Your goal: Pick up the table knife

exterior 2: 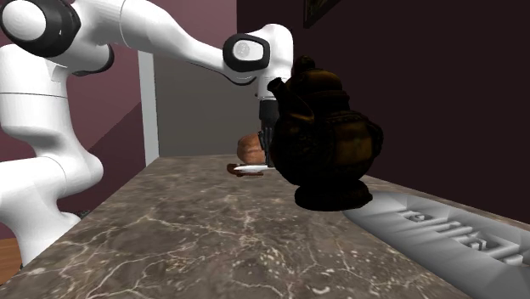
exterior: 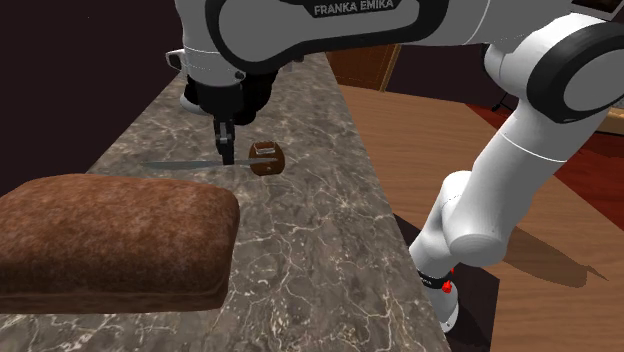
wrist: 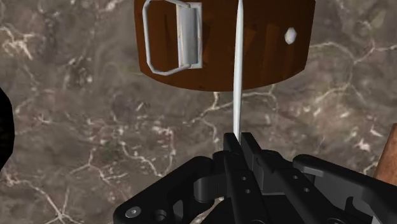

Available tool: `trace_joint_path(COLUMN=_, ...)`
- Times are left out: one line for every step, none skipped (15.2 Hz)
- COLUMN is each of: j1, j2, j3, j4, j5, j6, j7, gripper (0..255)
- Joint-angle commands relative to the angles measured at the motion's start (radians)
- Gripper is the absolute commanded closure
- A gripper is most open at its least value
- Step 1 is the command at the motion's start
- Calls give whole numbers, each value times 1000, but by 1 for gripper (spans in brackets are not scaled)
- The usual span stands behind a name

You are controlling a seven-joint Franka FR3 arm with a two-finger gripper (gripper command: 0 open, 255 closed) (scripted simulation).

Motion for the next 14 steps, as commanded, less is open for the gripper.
trace_joint_path(j1=0, j2=-4, j3=0, j4=22, j5=1, j6=-26, j7=0, gripper=255)
trace_joint_path(j1=0, j2=-4, j3=0, j4=36, j5=1, j6=-40, j7=0, gripper=255)
trace_joint_path(j1=0, j2=-4, j3=0, j4=49, j5=1, j6=-53, j7=0, gripper=255)
trace_joint_path(j1=0, j2=-4, j3=0, j4=63, j5=1, j6=-67, j7=0, gripper=255)
trace_joint_path(j1=0, j2=-3, j3=0, j4=77, j5=1, j6=-80, j7=0, gripper=255)
trace_joint_path(j1=0, j2=-3, j3=0, j4=91, j5=1, j6=-94, j7=0, gripper=255)
trace_joint_path(j1=1, j2=-2, j3=1, j4=106, j5=1, j6=-107, j7=0, gripper=255)
trace_joint_path(j1=1, j2=0, j3=1, j4=121, j5=0, j6=-121, j7=1, gripper=255)
trace_joint_path(j1=1, j2=1, j3=1, j4=136, j5=0, j6=-135, j7=1, gripper=255)
trace_joint_path(j1=1, j2=3, j3=1, j4=152, j5=-1, j6=-149, j7=1, gripper=255)
trace_joint_path(j1=1, j2=5, j3=1, j4=167, j5=-1, j6=-163, j7=1, gripper=255)
trace_joint_path(j1=1, j2=7, j3=1, j4=184, j5=-2, j6=-177, j7=2, gripper=255)
trace_joint_path(j1=1, j2=7, j3=1, j4=186, j5=-2, j6=-179, j7=2, gripper=255)
trace_joint_path(j1=1, j2=7, j3=1, j4=186, j5=-2, j6=-179, j7=2, gripper=255)
